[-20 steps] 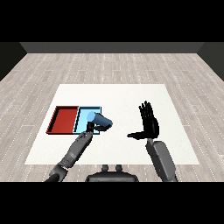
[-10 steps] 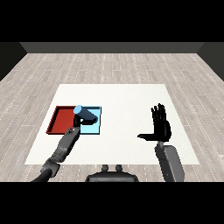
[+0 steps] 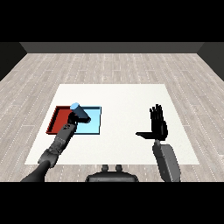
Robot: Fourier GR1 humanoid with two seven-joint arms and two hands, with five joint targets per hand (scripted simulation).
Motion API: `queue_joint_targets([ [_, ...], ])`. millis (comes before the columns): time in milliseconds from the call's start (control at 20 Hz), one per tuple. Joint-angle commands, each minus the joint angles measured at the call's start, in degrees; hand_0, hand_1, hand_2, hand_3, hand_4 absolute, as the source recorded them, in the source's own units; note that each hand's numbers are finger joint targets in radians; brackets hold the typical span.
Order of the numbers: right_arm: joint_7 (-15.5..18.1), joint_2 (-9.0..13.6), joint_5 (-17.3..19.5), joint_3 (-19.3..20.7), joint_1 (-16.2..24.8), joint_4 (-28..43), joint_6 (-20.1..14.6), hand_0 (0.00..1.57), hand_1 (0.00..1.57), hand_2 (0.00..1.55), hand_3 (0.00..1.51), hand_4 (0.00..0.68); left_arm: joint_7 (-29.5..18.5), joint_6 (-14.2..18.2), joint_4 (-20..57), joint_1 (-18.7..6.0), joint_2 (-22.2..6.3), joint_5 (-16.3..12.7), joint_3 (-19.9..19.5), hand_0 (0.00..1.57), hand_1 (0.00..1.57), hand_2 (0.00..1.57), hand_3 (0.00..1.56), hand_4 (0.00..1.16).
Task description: Pick the blue can and put it in the blue box
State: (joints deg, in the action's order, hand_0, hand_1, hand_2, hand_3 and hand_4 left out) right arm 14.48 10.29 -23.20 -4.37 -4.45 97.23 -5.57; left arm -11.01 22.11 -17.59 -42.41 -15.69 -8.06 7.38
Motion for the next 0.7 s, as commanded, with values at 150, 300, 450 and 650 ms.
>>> queue_joint_targets([
  [150,3.91,-1.71,1.0,0.54,-0.34,-7.61,1.62,0.0,0.0,0.0,0.0,0.0,5.37,3.07,12.49,-5.64,4.12,3.93,1.18,1.57,1.57,1.47,1.19,0.94],
  [300,0.97,0.02,-2.14,3.71,-3.08,-7.6,2.68,0.0,0.0,0.0,0.0,0.0,6.71,2.11,14.93,-5.68,5.39,5.53,2.27,1.44,1.44,1.35,0.99,0.86],
  [450,2.01,-0.68,-0.68,2.6,-2.04,-7.46,2.43,0.0,0.0,0.0,0.0,0.0,6.91,-1.32,16.47,-4.17,4.85,6.14,2.7,1.5,1.5,1.4,0.54,0.85],
  [650,5.06,-1.9,-0.22,2.85,-1.27,-9.23,2.87,0.0,0.0,0.0,0.0,0.0,6.88,-4.33,16.23,-2.11,5.0,2.28,-1.29,1.57,1.57,1.49,0.0,0.63],
])
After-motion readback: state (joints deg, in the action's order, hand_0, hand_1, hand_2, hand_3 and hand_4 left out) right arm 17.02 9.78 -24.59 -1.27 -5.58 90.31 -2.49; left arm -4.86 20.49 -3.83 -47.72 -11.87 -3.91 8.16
